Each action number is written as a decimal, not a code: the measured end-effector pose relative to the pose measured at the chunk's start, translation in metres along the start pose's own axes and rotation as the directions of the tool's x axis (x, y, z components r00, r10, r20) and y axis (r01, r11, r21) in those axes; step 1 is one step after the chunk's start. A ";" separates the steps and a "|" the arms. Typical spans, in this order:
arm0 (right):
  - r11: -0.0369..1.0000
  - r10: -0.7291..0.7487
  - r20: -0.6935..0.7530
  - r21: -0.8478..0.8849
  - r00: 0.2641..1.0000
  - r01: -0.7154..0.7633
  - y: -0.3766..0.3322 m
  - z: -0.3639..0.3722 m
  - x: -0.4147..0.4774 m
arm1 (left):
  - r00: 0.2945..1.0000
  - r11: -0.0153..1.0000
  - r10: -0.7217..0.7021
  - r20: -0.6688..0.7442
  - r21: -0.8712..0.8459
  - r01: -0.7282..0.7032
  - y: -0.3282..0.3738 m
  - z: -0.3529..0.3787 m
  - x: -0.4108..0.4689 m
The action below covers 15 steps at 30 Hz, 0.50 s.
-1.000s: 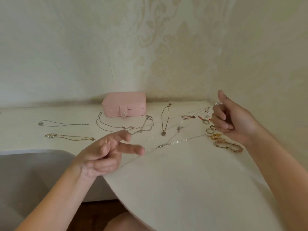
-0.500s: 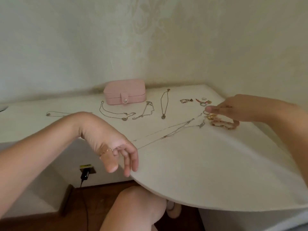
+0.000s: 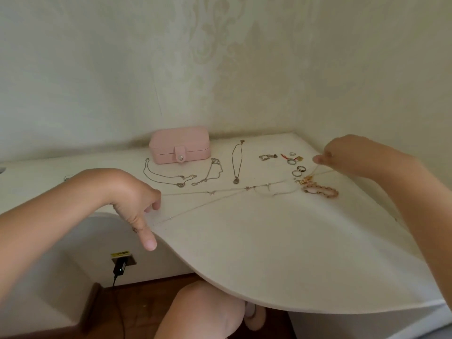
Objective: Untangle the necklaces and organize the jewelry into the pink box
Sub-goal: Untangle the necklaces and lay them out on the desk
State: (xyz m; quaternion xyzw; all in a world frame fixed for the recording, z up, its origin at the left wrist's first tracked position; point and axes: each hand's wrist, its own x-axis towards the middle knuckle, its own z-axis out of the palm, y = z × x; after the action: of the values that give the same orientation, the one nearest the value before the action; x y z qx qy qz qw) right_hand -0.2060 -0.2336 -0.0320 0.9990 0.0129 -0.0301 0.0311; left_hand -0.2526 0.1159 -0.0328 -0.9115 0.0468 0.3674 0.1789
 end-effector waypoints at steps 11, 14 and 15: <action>0.995 0.037 0.096 0.084 0.995 -0.045 0.010 0.004 -0.022 | 0.987 0.982 -0.015 -0.162 -0.186 -0.016 -0.034 0.018 0.029; 0.994 0.069 0.130 0.078 0.989 -0.080 0.013 0.014 -0.037 | 0.983 0.980 -0.001 -0.185 -0.198 -0.036 -0.030 0.018 0.035; 0.992 0.086 0.164 0.081 0.983 -0.101 0.014 0.016 -0.043 | 0.981 0.980 0.005 -0.194 -0.192 -0.043 -0.030 0.018 0.037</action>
State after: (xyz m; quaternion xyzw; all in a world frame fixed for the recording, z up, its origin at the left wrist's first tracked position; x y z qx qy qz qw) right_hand -0.2490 -0.2495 -0.0442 0.9932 -0.0379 -0.1093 -0.0109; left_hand -0.2310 0.1519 -0.0617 -0.9552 0.0386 0.2825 0.0787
